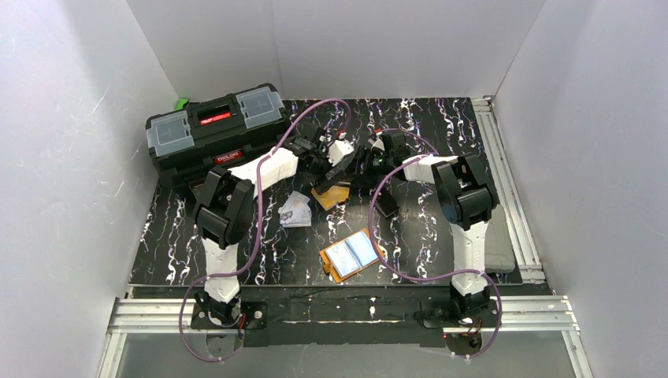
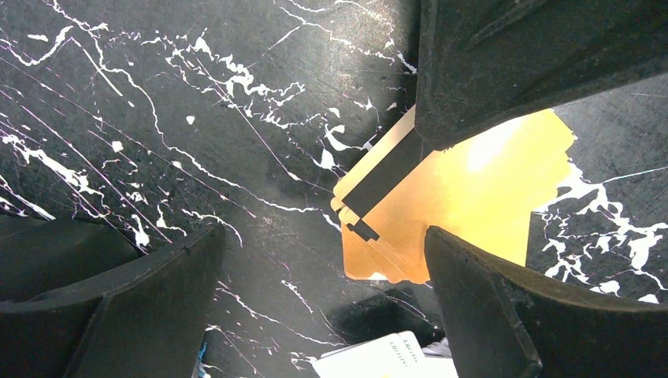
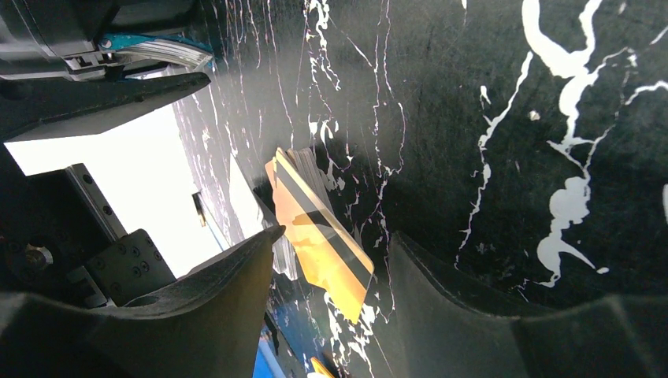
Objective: Put the credit cards into the card holder
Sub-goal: Pick up the credit card from the center of the board.
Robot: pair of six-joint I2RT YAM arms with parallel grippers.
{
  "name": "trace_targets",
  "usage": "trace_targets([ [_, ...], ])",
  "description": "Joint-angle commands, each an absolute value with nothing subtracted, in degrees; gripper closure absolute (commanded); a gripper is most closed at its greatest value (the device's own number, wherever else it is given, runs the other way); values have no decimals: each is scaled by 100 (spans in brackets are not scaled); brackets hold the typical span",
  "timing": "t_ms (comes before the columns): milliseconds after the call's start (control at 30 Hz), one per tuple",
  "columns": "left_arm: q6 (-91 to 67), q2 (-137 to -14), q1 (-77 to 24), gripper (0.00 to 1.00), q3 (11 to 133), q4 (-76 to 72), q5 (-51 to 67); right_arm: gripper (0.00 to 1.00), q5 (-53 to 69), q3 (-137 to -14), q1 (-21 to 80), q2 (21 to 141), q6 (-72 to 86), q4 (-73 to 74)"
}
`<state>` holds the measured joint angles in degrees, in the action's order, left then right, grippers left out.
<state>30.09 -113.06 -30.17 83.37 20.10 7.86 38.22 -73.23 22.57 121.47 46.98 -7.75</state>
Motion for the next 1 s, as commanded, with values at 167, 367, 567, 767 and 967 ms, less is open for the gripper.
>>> trace_targets([
  [167,3102,-11484,-3023,2,8635,1975,719,37,3822,-7230,2259,12104,4686,-823],
  [367,3076,-11673,-3050,2,8747,1958,738,38,3831,-7144,2259,12086,4694,-869],
  [567,3086,-11803,-3098,2,8858,1956,732,38,3848,-7086,2259,12081,4718,-907],
  [767,3068,-11889,-3142,2,8996,1958,738,39,3851,-7010,2259,12083,4719,-949],
  [967,2932,-11950,-3155,2,9169,2001,811,40,3816,-6925,2251,12035,4699,-958],
])
